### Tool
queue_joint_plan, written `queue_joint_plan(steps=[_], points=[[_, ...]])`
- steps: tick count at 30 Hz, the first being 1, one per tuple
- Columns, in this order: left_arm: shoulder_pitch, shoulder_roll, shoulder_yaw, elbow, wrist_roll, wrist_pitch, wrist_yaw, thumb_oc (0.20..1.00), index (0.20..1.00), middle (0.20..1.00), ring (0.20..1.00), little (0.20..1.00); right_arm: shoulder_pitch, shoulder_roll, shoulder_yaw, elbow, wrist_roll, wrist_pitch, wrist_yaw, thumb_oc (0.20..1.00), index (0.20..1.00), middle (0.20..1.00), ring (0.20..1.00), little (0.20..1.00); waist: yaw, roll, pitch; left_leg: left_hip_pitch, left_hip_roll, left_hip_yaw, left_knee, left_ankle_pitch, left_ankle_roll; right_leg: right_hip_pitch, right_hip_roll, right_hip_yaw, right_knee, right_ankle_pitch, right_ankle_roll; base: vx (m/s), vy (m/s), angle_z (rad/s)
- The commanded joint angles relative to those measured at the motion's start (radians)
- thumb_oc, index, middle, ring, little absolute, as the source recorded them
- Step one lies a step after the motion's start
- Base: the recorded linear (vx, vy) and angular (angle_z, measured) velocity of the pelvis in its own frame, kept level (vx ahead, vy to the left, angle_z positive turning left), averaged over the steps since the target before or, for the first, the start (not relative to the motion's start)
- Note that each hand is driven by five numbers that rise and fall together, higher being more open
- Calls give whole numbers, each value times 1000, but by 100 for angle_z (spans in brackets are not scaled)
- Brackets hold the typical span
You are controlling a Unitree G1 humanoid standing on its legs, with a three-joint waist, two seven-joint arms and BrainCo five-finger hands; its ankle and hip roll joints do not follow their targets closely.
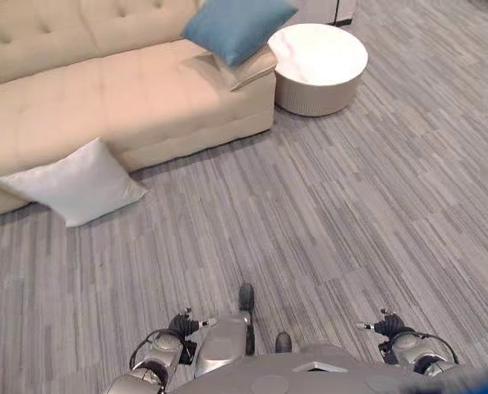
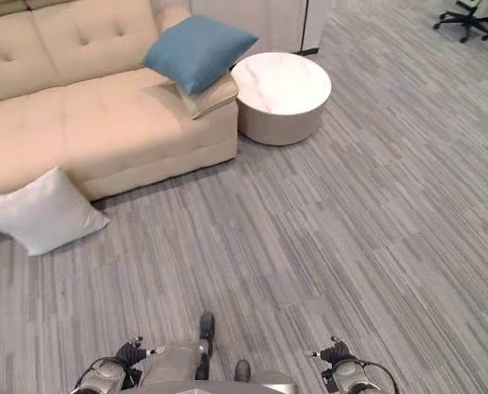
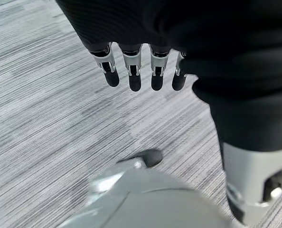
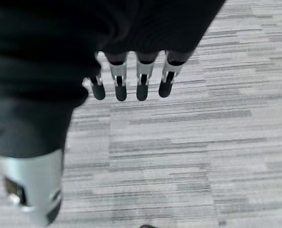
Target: Pick up all the scattered cushions and arrange them neatly on the sofa.
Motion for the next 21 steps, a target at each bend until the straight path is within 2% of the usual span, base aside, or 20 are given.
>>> queue_joint_plan(steps=[1, 3, 4, 5, 6, 7, 9, 10, 11, 13, 14, 15, 17, 18, 19, 20, 21], points=[[-21, 19, -9, 16, 8, -9, 3, 1000, 1000, 1000, 1000, 1000, 3, -17, -4, -49, -9, -16, -6, 1000, 1000, 1000, 1000, 1000, 18, -12, -10, -17, -17, -13, 164, -137, -19, -157, -70, 39, 269, 87, 114, 150, 110, -23], [-27, 23, -14, 5, 10, -9, 6, 1000, 1000, 1000, 1000, 1000, -10, -22, -4, -68, -9, -19, -6, 1000, 1000, 1000, 1000, 1000, -1, 9, 13, 30, -19, -31, 147, -157, 3, -258, -63, 47, 446, 166, 145, 163, 114, -3], [-27, 23, -14, 5, 10, -9, 6, 1000, 1000, 1000, 1000, 1000, -10, -22, -4, -68, -9, -19, -6, 1000, 1000, 1000, 1000, 1000, -1, 8, 13, 30, -20, -30, 147, -157, 3, -260, -64, 48, 450, 163, 145, 224, 105, 29], [-32, 23, -15, 1, 6, -11, 9, 1000, 1000, 1000, 1000, 1000, -21, -25, -4, -75, -14, -18, -7, 1000, 1000, 1000, 1000, 1000, -6, 22, 20, 65, -22, -40, 128, -168, 10, -315, -74, 20, 462, 172, 140, 295, 46, 31], [-37, 19, -22, 3, 9, -12, 7, 1000, 1000, 1000, 1000, 1000, -28, -28, 4, -77, -19, -17, -6, 1000, 1000, 1000, 1000, 1000, -18, 31, 24, 106, -26, -60, 100, -180, 10, -351, -81, -15, 394, 146, 124, 381, 34, 21], [-40, 18, -25, 6, 11, -13, 6, 1000, 1000, 1000, 1000, 1000, -31, -30, 6, -82, -22, -18, -7, 1000, 1000, 1000, 1000, 1000, -22, 33, 25, 118, -30, -68, 95, -185, 9, -380, -79, -26, 346, 146, 118, 350, -31, 5], [-43, 15, -24, 9, 7, -16, 5, 1000, 1000, 1000, 1000, 1000, -35, -37, 8, -90, -24, -13, -8, 1000, 1000, 1000, 1000, 1000, -42, 31, 35, 149, -41, -93, 94, -200, 5, -412, -79, -27, 228, 171, 119, 212, -51, 1], [-43, 15, -24, 9, 7, -16, 5, 1000, 1000, 1000, 1000, 1000, -35, -37, 8, -90, -24, -13, -8, 1000, 1000, 1000, 1000, 1000, -42, 31, 36, 150, -41, -93, 93, -200, 5, -411, -79, -28, 228, 172, 119, 243, -94, 11], [-55, 14, -26, 10, 10, -20, 3, 1000, 1000, 1000, 1000, 1000, -37, -44, 6, -91, -28, -11, -12, 1000, 1000, 1000, 1000, 1000, -57, 24, 38, 170, -49, -109, 98, -219, -3, -406, -80, -4, 143, 187, 127, 243, -99, 33], [-52, 6, -33, 16, 21, -23, 3, 1000, 1000, 1000, 1000, 1000, -27, -41, 8, -83, -25, -13, -10, 1000, 1000, 1000, 1000, 1000, -64, 14, 22, 190, -53, -119, 115, -256, -8, -381, -60, 44, 124, 187, 115, 294, -127, 54], [-48, 4, -34, 18, 23, -23, 1, 1000, 1000, 1000, 1000, 1000, -20, -39, 7, -78, -23, -12, -9, 1000, 1000, 1000, 1000, 1000, -64, 11, 15, 195, -52, -121, 129, -266, -14, -369, -60, 41, 117, 188, 107, 349, -196, 70], [-47, -2, -40, 20, 21, -24, -2, 1000, 1000, 1000, 1000, 1000, -13, -35, 2, -73, -10, -20, -8, 1000, 1000, 1000, 1000, 1000, -70, 7, 9, 177, -41, -116, 222, -246, -52, -320, -55, 35, 82, 187, 85, 303, -193, 70], [-54, -1, -42, 11, 12, -21, -10, 1000, 1000, 1000, 1000, 1000, -12, -31, -3, -64, 1, -17, -8, 1000, 1000, 1000, 1000, 1000, -66, -6, 18, 103, -22, -86, 376, -188, -93, -275, -65, 24, 47, 183, 67, 164, -167, 40], [-62, 0, -44, 7, 7, -20, -10, 1000, 1000, 1000, 1000, 1000, -15, -31, -5, -61, 11, -17, -8, 1000, 1000, 1000, 1000, 1000, -58, -16, 28, 61, -17, -73, 449, -157, -103, -250, -65, 22, 32, 179, 54, 49, -100, 27], [-63, 1, -44, 7, 7, -20, -10, 1000, 1000, 1000, 1000, 1000, -16, -31, -5, -60, 11, -18, -8, 1000, 1000, 1000, 1000, 1000, -58, -15, 28, 58, -16, -73, 453, -160, -103, -251, -64, 21, 31, 179, 54, 170, -153, 10], [-70, 2, -45, 7, -6, -16, -7, 1000, 1000, 1000, 1000, 1000, -13, -29, -12, -49, 34, -16, -6, 1000, 1000, 1000, 1000, 1000, -51, -35, 33, -19, 8, -27, 528, -146, -100, -204, -75, 16, 3, 162, 36, 206, -118, 10], [-70, 3, -49, 9, -7, -14, -7, 1000, 1000, 1000, 1000, 1000, -6, -26, -13, -47, 41, -16, -8, 1000, 1000, 1000, 1000, 1000, -48, -42, 34, -48, 16, -8, 509, -157, -92, -192, -79, 10, -3, 156, 35, 351, -104, 27]])
